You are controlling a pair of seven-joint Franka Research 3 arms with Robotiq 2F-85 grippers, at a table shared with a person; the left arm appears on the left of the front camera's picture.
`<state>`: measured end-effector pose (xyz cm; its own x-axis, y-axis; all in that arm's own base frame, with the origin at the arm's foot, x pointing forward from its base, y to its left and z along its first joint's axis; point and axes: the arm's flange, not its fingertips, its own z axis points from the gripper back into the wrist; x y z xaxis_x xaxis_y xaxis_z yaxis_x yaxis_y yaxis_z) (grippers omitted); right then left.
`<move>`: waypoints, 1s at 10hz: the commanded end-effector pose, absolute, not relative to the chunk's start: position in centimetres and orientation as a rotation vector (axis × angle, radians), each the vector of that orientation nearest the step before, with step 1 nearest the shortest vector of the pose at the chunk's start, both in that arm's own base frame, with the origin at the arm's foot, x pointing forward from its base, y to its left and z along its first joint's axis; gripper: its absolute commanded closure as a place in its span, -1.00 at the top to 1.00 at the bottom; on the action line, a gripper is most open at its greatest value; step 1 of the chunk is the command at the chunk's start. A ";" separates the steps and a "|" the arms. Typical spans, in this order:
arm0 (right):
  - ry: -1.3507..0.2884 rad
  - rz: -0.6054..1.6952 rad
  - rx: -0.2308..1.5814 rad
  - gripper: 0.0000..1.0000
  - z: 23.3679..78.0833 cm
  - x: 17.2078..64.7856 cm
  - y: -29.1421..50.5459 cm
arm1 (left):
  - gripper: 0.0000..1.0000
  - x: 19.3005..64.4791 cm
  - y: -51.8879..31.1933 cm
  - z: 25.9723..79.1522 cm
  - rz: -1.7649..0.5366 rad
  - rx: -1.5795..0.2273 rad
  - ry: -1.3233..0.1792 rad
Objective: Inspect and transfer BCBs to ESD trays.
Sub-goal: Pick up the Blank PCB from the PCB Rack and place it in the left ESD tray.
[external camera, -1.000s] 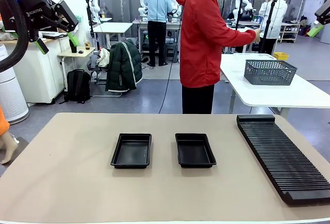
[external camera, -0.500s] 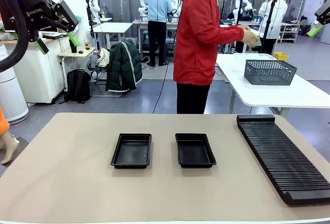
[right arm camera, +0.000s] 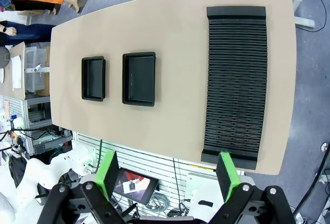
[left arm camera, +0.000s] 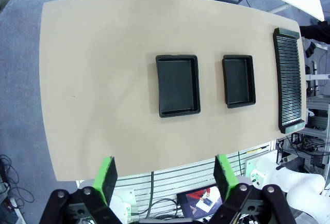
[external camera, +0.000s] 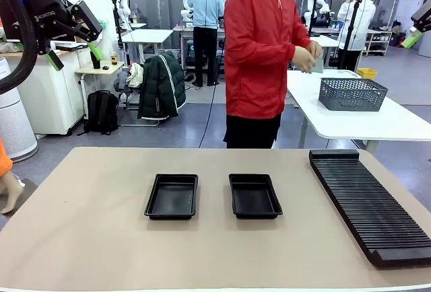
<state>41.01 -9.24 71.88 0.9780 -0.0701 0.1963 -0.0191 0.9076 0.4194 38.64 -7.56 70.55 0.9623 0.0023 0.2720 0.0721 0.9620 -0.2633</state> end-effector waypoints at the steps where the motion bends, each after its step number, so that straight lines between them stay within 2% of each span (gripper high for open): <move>1: -0.211 -0.027 0.431 1.00 71.9 41.0 -9.3 | 1.00 38.5 -7.4 70.5 -0.032 -0.278 -0.275; 10: -0.211 -0.027 0.431 1.00 71.9 41.0 -9.3 | 1.00 38.5 -7.4 70.5 -0.032 -0.278 -0.275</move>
